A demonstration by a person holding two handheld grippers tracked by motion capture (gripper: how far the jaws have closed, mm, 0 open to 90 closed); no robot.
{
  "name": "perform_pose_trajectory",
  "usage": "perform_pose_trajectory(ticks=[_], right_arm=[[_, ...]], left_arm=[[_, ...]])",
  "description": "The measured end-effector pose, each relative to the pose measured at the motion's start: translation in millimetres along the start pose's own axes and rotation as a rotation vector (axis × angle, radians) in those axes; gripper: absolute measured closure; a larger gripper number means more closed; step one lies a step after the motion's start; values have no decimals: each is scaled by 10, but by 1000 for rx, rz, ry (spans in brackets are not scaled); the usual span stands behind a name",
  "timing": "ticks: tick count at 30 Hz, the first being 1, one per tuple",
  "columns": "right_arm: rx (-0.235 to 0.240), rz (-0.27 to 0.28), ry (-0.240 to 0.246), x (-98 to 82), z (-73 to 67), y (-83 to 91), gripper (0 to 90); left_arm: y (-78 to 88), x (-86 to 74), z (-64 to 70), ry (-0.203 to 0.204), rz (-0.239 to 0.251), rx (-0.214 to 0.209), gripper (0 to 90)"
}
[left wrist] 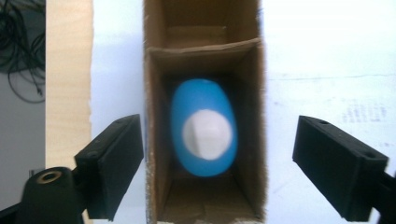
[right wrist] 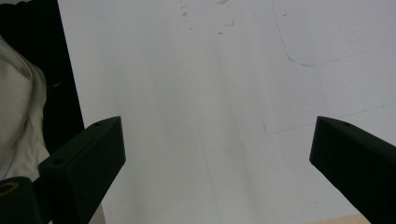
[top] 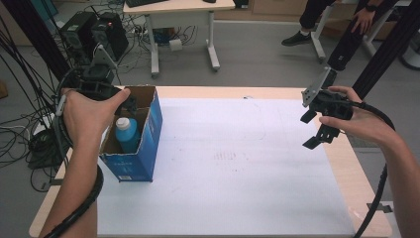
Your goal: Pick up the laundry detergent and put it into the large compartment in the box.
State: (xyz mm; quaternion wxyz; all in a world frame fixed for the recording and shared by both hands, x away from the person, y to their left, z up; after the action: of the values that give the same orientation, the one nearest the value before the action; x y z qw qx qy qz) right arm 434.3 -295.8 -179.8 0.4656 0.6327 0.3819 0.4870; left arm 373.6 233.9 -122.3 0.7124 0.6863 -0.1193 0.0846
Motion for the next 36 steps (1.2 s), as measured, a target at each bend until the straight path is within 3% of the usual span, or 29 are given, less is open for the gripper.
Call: perform_pose_trajectory(ticks=[1, 4, 7, 20, 36], right_arm=[[-2, 2, -4, -5, -4, 4, 34], [-4, 6, -5, -7, -1, 7, 32], [-6, 8, -6, -2, -1, 3, 33], [-13, 9, -12, -9, -36, 25, 34], [-20, 6, -30, -29, -51, 7, 34]], left_arm=[[66, -9, 66, -24, 20, -5, 128], [108, -7, 125, -51, 23, -9, 112], [173, -4, 286, -107, 32, -19, 83], [239, -2, 587, -202, 45, -51, 46], [166, 38, 928, -315, 25, -78, 46]])
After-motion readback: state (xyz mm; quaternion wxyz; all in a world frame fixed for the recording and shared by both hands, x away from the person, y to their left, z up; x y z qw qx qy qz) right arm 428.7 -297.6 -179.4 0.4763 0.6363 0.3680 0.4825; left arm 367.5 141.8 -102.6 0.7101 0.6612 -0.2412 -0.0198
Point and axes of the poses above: each handheld gripper's, and its own axes: y roughly backward along the jaws, x roughly out of its top, z roughly to its right, the point moved 8 cm from there along -y, roughly forward along the jaws, and after that the axes turned 5 degrees about -z, right-handed, at the moved point
